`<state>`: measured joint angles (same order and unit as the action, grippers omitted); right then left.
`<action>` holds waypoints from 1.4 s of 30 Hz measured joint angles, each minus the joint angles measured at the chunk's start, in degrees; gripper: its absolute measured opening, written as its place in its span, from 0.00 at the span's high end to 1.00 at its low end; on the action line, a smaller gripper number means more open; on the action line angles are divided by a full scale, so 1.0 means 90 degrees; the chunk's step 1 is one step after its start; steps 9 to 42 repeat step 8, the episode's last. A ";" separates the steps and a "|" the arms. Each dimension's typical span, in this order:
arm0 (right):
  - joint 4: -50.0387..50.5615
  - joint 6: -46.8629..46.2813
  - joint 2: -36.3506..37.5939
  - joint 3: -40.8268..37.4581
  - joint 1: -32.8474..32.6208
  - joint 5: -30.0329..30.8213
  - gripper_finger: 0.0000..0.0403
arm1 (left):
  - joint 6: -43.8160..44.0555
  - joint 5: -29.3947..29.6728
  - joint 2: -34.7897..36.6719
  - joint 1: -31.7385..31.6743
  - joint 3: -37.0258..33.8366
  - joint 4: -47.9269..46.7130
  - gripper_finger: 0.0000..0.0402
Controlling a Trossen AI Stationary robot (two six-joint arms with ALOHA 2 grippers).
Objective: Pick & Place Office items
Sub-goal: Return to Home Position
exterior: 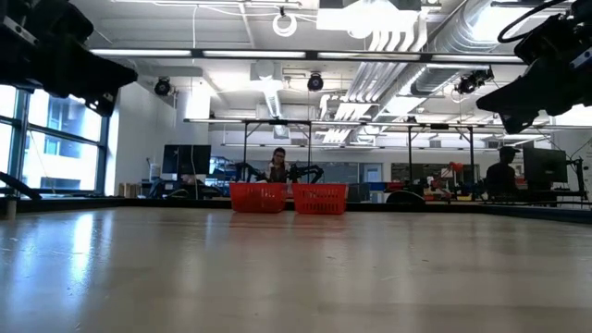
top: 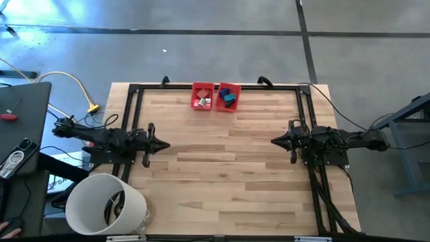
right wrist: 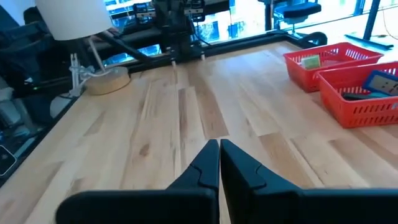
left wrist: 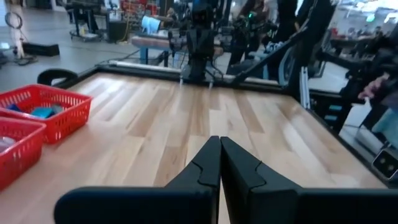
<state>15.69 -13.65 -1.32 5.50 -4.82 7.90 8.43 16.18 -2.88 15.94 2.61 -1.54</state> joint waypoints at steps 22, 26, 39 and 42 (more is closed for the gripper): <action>-0.0055 -0.0002 -0.0015 -0.0007 0.0000 -0.0063 0.99 | -0.0164 0.0006 -0.0347 -0.0007 -0.0030 0.0196 1.00; -0.0055 -0.0002 -0.0015 -0.0007 0.0000 -0.0063 0.99 | -0.0164 0.0006 -0.0347 -0.0007 -0.0030 0.0196 1.00; -0.0055 -0.0002 -0.0015 -0.0007 0.0000 -0.0063 0.99 | -0.0164 0.0006 -0.0347 -0.0007 -0.0030 0.0196 1.00; -0.0055 -0.0002 -0.0015 -0.0007 0.0000 -0.0063 0.99 | -0.0164 0.0006 -0.0347 -0.0007 -0.0030 0.0196 1.00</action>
